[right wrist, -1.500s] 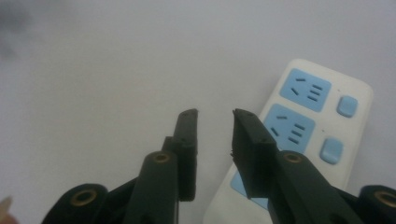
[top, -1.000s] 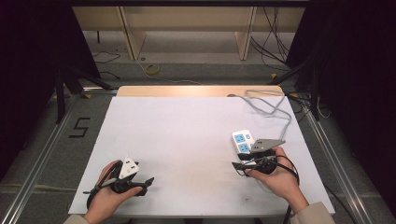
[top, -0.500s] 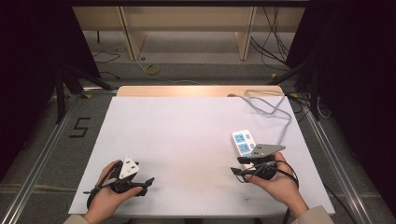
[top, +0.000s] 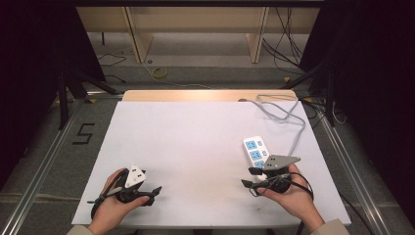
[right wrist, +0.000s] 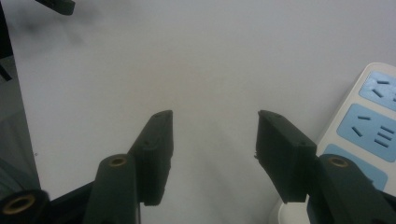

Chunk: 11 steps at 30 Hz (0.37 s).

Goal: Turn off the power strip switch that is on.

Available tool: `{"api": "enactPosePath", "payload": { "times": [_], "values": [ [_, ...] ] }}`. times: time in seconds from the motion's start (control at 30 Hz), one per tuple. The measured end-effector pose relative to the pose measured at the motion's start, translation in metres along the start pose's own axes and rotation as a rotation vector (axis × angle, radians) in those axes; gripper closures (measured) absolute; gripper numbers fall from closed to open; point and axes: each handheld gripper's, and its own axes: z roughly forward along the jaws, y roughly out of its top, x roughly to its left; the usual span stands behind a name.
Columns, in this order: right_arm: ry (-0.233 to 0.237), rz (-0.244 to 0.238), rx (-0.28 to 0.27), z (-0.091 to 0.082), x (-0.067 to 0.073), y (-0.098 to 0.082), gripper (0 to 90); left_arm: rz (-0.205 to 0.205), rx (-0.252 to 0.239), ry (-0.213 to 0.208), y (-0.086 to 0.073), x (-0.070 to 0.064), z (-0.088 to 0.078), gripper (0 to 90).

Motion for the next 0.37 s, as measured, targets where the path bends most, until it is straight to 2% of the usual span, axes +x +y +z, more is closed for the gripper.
{"api": "enactPosePath", "payload": {
  "times": [0.37],
  "values": [
    [-0.001, -0.003, 0.005, 0.0001, 0.0005, -0.0024, 46.6, -0.003, 0.002, -0.008, 0.0002, -0.0003, 0.0006, 20.8]
  ]
}}
